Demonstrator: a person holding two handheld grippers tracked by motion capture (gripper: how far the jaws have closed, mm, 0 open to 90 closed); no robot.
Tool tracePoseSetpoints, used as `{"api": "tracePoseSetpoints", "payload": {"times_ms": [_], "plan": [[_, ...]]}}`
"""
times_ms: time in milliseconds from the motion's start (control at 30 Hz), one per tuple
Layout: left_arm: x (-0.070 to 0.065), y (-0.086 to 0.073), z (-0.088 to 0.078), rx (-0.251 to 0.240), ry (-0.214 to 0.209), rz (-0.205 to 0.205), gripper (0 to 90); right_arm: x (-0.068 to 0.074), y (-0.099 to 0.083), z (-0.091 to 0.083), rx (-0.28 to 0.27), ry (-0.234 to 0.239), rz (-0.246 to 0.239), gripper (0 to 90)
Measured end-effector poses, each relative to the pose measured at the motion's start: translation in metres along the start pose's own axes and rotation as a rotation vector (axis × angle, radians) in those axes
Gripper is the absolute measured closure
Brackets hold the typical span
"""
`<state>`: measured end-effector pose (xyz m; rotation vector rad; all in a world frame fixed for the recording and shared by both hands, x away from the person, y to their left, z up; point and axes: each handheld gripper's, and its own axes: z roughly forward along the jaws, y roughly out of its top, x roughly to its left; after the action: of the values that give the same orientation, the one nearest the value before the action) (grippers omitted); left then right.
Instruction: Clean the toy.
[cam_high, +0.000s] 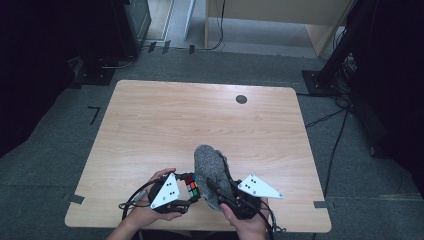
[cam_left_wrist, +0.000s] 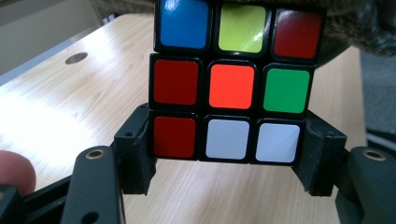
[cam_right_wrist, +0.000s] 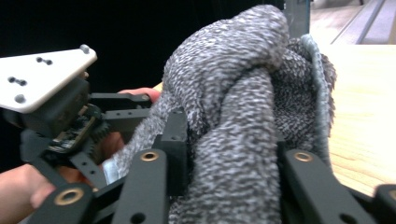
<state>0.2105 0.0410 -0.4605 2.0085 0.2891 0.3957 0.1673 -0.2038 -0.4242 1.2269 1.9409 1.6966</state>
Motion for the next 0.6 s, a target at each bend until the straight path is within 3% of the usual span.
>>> {"api": "tracePoseSetpoints", "payload": {"times_ms": [100,167,300,467,600], "plan": [[0.004,-0.002,-0.003,-0.014,0.003,-0.016,34.1,-0.011,0.001,-0.001,0.007,0.027,0.076,51.6],[0.006,-0.002,-0.004,-0.024,0.004,-0.026,34.1,-0.015,0.002,-0.004,-0.006,0.041,0.111,51.1],[0.007,-0.001,-0.006,-0.039,-0.009,-0.033,34.1,-0.014,0.004,-0.007,-0.046,0.096,0.120,73.9],[0.005,0.000,-0.007,-0.046,-0.006,-0.028,34.1,-0.007,0.004,-0.006,-0.046,0.163,0.137,77.6],[0.005,0.001,-0.010,-0.067,-0.012,-0.024,34.2,-0.015,0.001,-0.006,-0.044,0.110,0.133,77.9]]}}
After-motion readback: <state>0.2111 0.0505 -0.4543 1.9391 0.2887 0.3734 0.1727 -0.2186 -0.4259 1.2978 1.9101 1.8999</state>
